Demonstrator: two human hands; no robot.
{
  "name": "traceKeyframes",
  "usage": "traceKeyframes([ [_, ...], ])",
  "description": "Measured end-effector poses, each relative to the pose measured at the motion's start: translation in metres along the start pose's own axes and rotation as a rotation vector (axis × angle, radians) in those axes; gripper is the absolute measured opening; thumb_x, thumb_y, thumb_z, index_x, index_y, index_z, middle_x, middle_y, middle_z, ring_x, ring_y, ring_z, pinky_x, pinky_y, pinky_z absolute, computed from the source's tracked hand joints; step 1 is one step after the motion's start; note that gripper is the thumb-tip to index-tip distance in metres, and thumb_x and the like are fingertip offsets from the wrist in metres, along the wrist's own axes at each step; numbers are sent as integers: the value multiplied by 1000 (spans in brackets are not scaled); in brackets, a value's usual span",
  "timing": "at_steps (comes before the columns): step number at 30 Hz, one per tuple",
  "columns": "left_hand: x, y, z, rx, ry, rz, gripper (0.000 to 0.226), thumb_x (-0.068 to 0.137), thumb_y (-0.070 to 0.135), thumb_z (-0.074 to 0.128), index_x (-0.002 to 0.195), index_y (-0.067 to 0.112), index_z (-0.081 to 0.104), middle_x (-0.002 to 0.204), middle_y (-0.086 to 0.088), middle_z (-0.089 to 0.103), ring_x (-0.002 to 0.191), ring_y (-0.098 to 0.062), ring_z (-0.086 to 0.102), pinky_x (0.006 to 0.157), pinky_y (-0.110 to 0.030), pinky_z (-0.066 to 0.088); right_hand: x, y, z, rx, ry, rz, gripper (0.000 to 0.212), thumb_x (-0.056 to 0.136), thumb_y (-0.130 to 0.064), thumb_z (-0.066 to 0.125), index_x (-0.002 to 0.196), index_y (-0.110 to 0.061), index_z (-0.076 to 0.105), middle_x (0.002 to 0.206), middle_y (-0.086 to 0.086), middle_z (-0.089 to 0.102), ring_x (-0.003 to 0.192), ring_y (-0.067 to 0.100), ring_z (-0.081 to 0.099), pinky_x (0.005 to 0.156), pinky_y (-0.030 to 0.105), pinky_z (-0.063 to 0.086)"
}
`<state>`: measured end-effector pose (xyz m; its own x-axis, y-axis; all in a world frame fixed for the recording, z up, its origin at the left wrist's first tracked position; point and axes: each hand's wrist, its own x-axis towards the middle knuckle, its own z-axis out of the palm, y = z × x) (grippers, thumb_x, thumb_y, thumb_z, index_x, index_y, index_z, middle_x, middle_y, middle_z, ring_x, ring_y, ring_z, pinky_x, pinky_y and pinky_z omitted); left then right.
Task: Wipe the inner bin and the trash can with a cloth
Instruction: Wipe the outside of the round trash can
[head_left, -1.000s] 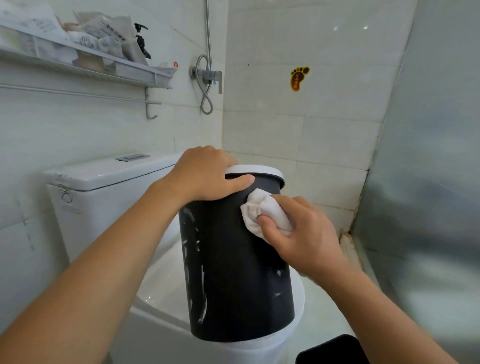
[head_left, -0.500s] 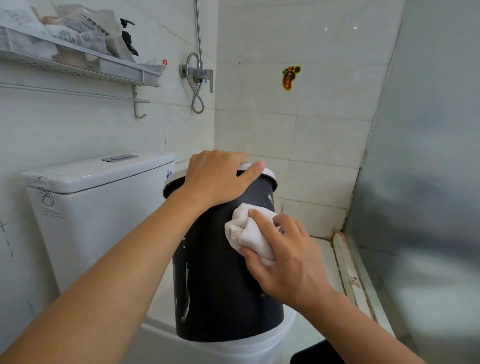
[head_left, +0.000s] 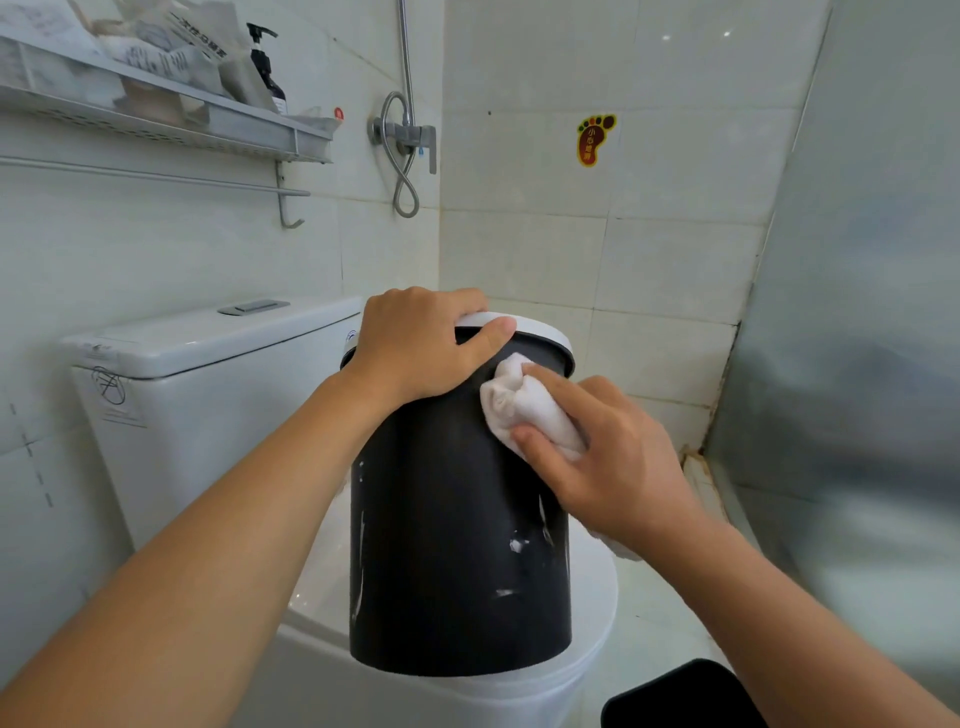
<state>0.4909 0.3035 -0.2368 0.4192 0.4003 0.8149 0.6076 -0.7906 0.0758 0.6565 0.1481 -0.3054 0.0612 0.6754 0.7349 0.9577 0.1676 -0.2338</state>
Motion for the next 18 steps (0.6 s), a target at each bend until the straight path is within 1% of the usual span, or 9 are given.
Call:
traceKeyframes([
  [3, -1, -11, 0, -22, 8, -20, 46, 90, 72, 40, 79, 31, 57, 57, 6, 52, 67, -25, 54, 66, -34, 36, -22, -4, 3, -107, -58, -219, 55, 89, -61, 60, 141, -41, 59, 96, -7, 55, 78, 17, 57, 59, 30, 44],
  [5, -3, -17, -1, -66, 18, -6, 52, 91, 72, 40, 80, 25, 62, 58, 4, 55, 65, -23, 55, 63, -34, 40, -37, -7, 5, -125, -68, -346, 54, 89, -59, 64, 139, -38, 62, 97, -4, 56, 77, 18, 56, 58, 29, 43],
  [7, -4, -19, -4, -106, 20, 21, 54, 90, 71, 40, 80, 24, 65, 58, 3, 56, 61, -20, 54, 63, -35, 45, -39, -7, 7, -145, -47, -388, 52, 89, -59, 65, 136, -37, 64, 97, -3, 57, 77, 20, 56, 56, 29, 43],
  [9, -5, -17, -6, -125, 29, 28, 54, 89, 70, 41, 78, 22, 64, 56, 2, 53, 58, -21, 50, 63, -36, 45, -29, -7, 7, -148, -2, -313, 54, 87, -59, 65, 137, -39, 63, 98, -2, 58, 78, 22, 58, 55, 31, 46],
  [12, -9, -13, -9, -150, 50, 46, 53, 89, 67, 45, 74, 19, 62, 54, 0, 49, 55, -23, 47, 60, -37, 44, -6, -11, 1, -79, 94, -107, 54, 87, -62, 60, 138, -43, 60, 98, -3, 57, 79, 23, 60, 59, 38, 53],
  [14, -10, -12, -12, -168, 50, 68, 54, 90, 65, 46, 72, 17, 62, 53, -1, 49, 54, -24, 48, 58, -37, 44, 5, -14, -1, -61, 121, -16, 54, 88, -62, 57, 139, -47, 58, 95, -5, 55, 79, 19, 59, 61, 36, 51],
  [16, -9, -11, -13, -164, 37, 83, 55, 91, 65, 45, 71, 16, 60, 54, 0, 49, 55, -24, 48, 58, -37, 43, 8, -15, -3, -62, 129, 15, 52, 89, -61, 56, 139, -47, 59, 91, -6, 54, 77, 17, 56, 61, 35, 50],
  [18, -8, -12, -11, -133, 20, 69, 52, 92, 65, 46, 70, 18, 55, 54, 0, 49, 57, -22, 48, 59, -35, 41, 1, -15, -3, -60, 76, -31, 50, 90, -58, 56, 137, -43, 60, 91, -5, 55, 76, 19, 56, 61, 37, 51],
])
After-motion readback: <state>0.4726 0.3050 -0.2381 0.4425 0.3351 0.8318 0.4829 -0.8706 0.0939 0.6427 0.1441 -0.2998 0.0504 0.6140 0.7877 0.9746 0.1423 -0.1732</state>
